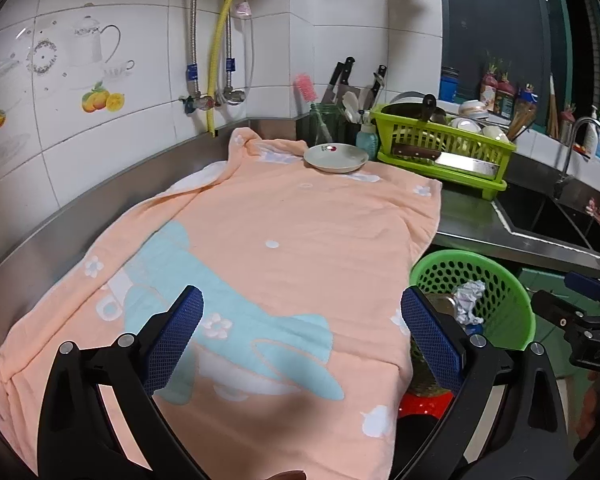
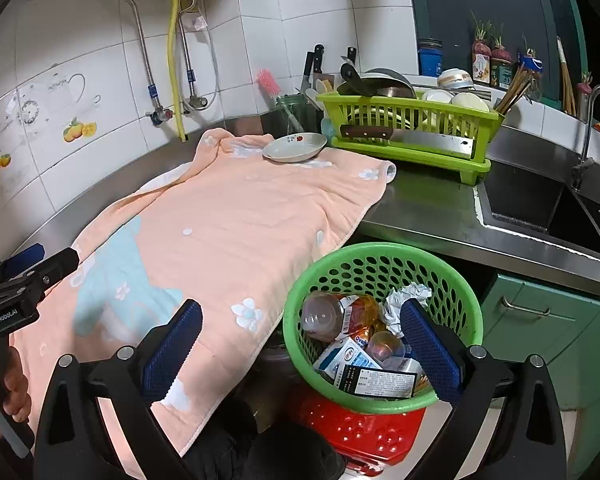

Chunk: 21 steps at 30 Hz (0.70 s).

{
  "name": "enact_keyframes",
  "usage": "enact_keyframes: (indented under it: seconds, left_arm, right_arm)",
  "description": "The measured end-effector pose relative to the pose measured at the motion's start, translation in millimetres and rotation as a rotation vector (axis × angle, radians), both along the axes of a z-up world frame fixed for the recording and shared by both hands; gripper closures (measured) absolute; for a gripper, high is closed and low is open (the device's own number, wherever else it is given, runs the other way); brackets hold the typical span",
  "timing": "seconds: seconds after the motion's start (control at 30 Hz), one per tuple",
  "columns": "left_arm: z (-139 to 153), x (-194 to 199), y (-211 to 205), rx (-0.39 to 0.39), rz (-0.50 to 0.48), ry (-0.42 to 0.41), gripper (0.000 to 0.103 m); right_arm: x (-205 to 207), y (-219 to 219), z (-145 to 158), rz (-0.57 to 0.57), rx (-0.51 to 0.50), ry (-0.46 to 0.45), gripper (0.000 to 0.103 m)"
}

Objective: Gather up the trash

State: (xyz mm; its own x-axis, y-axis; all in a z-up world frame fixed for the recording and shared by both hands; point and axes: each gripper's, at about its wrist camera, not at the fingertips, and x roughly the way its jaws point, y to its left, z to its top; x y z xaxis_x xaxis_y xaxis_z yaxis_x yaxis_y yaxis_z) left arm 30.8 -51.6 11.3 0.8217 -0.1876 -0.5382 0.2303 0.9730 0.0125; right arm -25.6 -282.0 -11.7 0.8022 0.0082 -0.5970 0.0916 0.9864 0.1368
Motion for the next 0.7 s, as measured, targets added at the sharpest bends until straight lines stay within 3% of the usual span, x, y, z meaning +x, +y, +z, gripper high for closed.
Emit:
enact_keyframes:
  seconds: [0.7]
  left_arm:
    - [3, -3, -2, 0.029, 0.034, -0.018, 0.005]
  right_arm:
    - [7, 12, 4, 0.023, -0.026, 0.0, 0.007]
